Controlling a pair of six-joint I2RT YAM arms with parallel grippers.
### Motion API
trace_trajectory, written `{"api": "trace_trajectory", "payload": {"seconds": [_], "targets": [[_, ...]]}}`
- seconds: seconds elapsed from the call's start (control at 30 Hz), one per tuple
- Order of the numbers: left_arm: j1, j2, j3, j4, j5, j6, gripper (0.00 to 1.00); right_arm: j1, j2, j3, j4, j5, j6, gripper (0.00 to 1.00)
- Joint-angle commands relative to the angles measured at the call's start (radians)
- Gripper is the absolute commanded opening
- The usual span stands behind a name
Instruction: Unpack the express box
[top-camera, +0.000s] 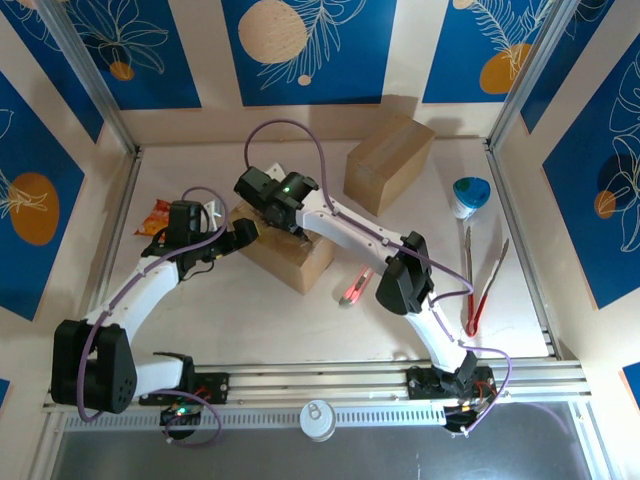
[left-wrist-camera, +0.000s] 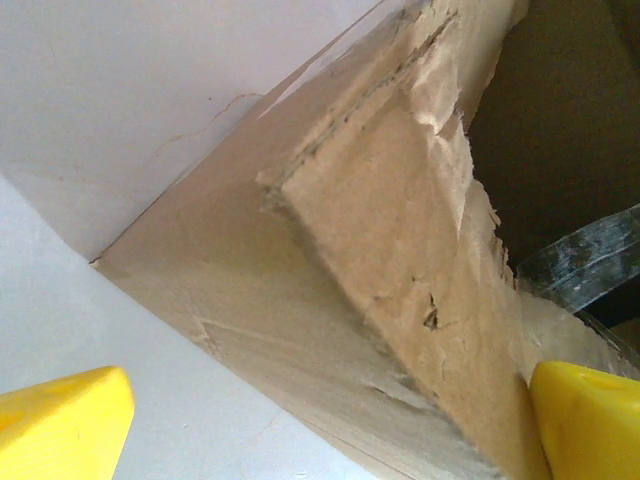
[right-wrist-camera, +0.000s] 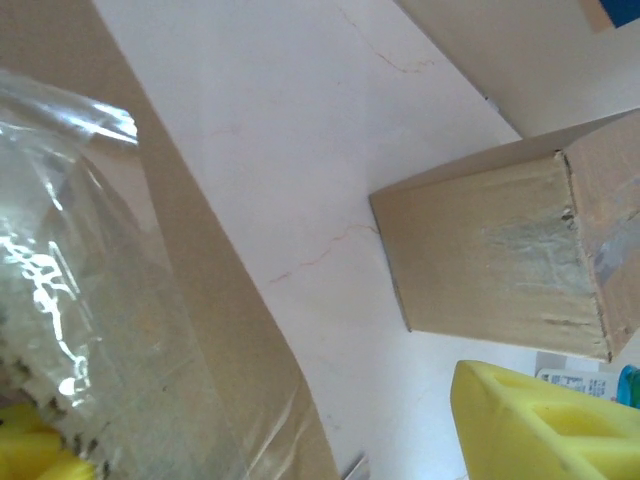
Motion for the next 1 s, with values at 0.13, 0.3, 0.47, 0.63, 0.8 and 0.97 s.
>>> {"api": "trace_trajectory", "payload": {"seconds": [0.13, 0.3, 0.47, 0.63, 0.8, 0.97], "targets": [[0.004, 0.003, -0.03, -0.15, -0.041, 0.051, 1.0, -0.073, -0.081, 0.028, 0.001, -0.045, -0.044, 0.53], [0.004, 0.0, -0.03, -0.156, -0.047, 0.052, 1.0, -0.116, -0.098, 0.025, -0.003, -0.18, -0.042, 0.4], [0.004, -0.002, -0.032, -0.159, -0.052, 0.053, 1.0, -0.153, -0.104, 0.013, -0.001, -0.239, -0.034, 0.26], [0.004, -0.003, -0.031, -0.166, -0.06, 0.056, 1.0, -0.186, -0.103, 0.035, -0.004, -0.273, -0.054, 0.1], [0.003, -0.002, -0.031, -0.172, -0.068, 0.06, 1.0, -0.237, -0.108, 0.084, -0.037, -0.336, -0.085, 0.0], [0.004, -0.002, -0.035, -0.174, -0.074, 0.062, 1.0, -0.301, -0.137, 0.086, -0.057, -0.455, -0.094, 0.0]]}}
